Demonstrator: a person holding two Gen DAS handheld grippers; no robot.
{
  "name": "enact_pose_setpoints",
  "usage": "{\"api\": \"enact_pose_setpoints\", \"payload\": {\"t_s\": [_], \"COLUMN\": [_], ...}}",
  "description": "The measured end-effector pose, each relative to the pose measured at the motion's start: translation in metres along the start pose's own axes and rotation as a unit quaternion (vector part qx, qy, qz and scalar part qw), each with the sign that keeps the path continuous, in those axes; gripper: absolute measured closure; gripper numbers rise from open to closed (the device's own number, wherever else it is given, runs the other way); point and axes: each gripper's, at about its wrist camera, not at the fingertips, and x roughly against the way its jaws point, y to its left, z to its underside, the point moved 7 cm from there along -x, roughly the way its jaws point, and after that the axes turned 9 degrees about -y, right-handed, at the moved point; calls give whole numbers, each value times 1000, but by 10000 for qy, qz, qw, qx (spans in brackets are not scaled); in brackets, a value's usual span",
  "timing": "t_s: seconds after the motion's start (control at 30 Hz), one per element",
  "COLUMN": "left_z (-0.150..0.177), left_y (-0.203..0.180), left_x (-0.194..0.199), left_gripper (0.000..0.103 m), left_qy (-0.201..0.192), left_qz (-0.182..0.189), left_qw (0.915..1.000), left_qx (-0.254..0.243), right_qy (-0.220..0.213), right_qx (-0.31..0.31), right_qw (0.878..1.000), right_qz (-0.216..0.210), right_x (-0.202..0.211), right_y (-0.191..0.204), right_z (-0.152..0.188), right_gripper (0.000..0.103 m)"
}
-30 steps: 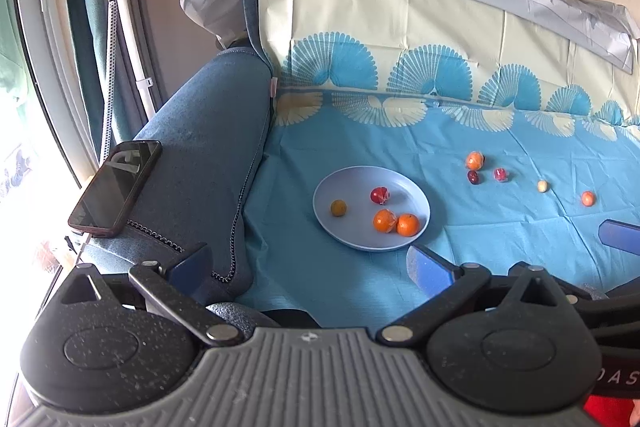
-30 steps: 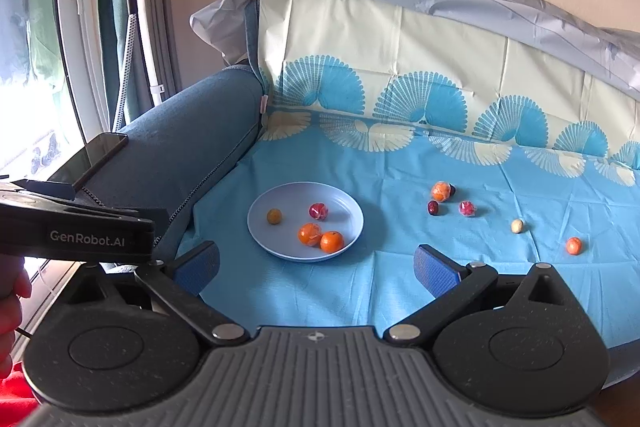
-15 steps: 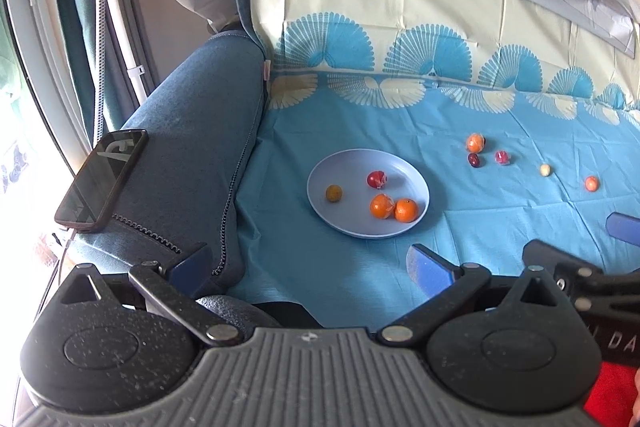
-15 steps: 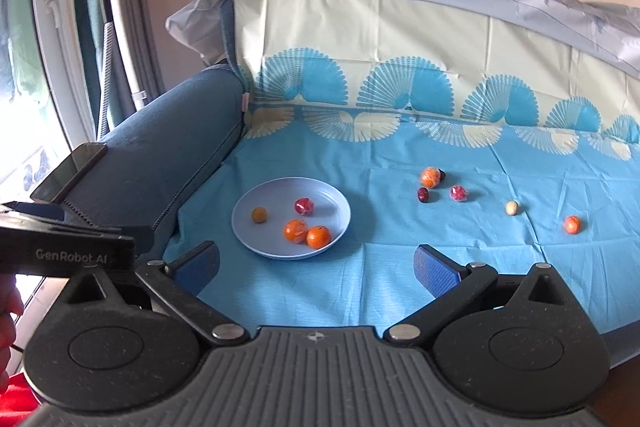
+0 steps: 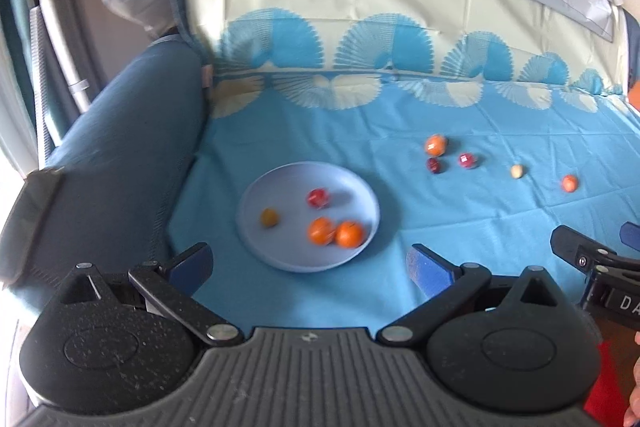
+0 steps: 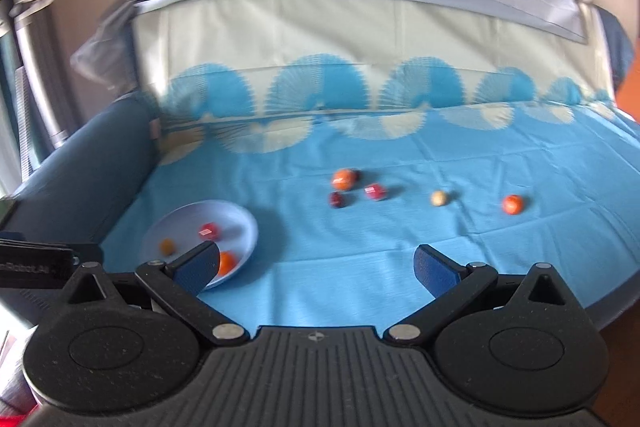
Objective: Organize fruits
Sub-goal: 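Grasp the yellow fruit with right gripper while left grasps a red date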
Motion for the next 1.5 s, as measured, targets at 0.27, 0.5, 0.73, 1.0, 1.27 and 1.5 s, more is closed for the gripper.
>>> {"api": "enact_pose_setpoints", "payload": {"t_s": [0.27,0.5,0.73,1.0,1.27,1.5], "left_z": [-31,-49,-35,-18,-16,-27], "left_y": [-68,-130,-173,-184,-186,-198], "left_x": [-87,-197,-310,-373,-386,-362], "left_gripper": [0,0,0,0,0,83], "left_qy": [165,281,898,1161,1352,1024], "left_qz": [338,408,245,142,240,743], "left_qw": [9993,9987,9955,9927,9900,9906], "left_qx": [86,140,-172,-289,-307,-513], "right_qy": [-53,220,814,1038,789,737], "right_qx": [-317,-507,-646,-418,-174,-100], "right_qw": [9965,9929,9858,9841,9864,9905], "right_qz": [770,1049,1319,1381,1435,1159], "right_x": [-64,-165,-269,-339,-356,-349], "right_y": [-73,-121,-166,-184,-184,-175], "right_z": [-7,-1,27,48,61,50], "right_gripper": [1,1,1,1,1,77]}}
